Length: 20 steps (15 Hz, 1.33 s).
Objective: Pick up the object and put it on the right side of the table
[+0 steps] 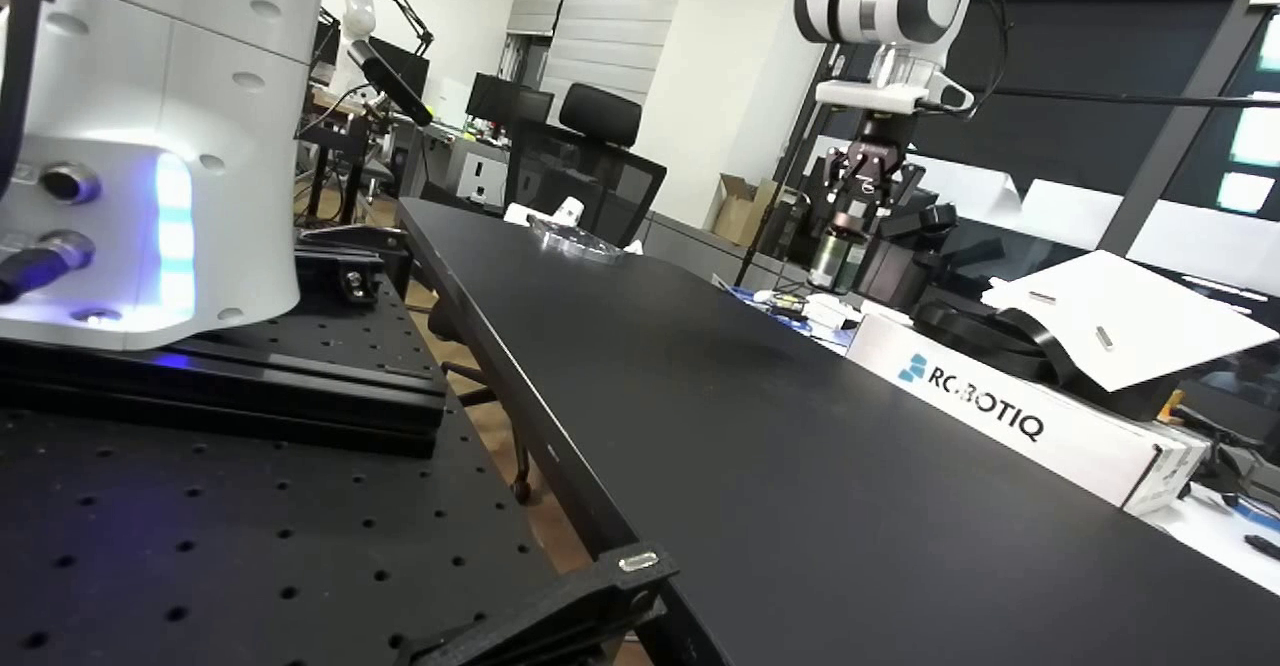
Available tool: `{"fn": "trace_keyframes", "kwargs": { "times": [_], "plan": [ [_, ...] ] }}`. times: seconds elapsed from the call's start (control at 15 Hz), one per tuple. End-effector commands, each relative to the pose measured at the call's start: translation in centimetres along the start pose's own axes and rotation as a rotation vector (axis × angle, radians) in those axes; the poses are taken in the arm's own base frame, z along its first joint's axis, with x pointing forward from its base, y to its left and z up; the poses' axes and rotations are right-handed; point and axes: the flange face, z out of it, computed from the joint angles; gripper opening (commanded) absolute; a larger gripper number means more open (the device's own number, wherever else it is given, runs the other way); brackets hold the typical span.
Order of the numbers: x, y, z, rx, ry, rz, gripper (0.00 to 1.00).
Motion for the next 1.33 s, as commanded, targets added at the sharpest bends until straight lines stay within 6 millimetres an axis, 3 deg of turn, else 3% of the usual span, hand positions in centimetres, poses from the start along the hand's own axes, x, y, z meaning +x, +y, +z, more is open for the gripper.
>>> {"fn": "trace_keyframes", "kwargs": {
  "times": [0.0, 0.47, 0.53, 0.67, 1.13, 1.2, 1.27],
  "plan": [
    [-4.5, 5.5, -3.3, -0.042, -0.019, 0.068, 0.36],
    [-13.6, 20.6, -5.6, -0.114, -0.069, 0.291, 0.36],
    [-10.8, 19.0, -4.4, -0.101, -0.070, 0.253, 0.61],
    [-12.9, 21.6, -4.9, -0.110, -0.080, 0.288, 0.61],
    [-13.2, 20.7, -4.9, -0.105, -0.082, 0.276, 0.61],
    [-13.2, 20.7, -4.9, -0.105, -0.082, 0.276, 0.36],
    [-13.9, 22.0, -4.9, -0.103, -0.079, 0.303, 0.36]
  ]
}}
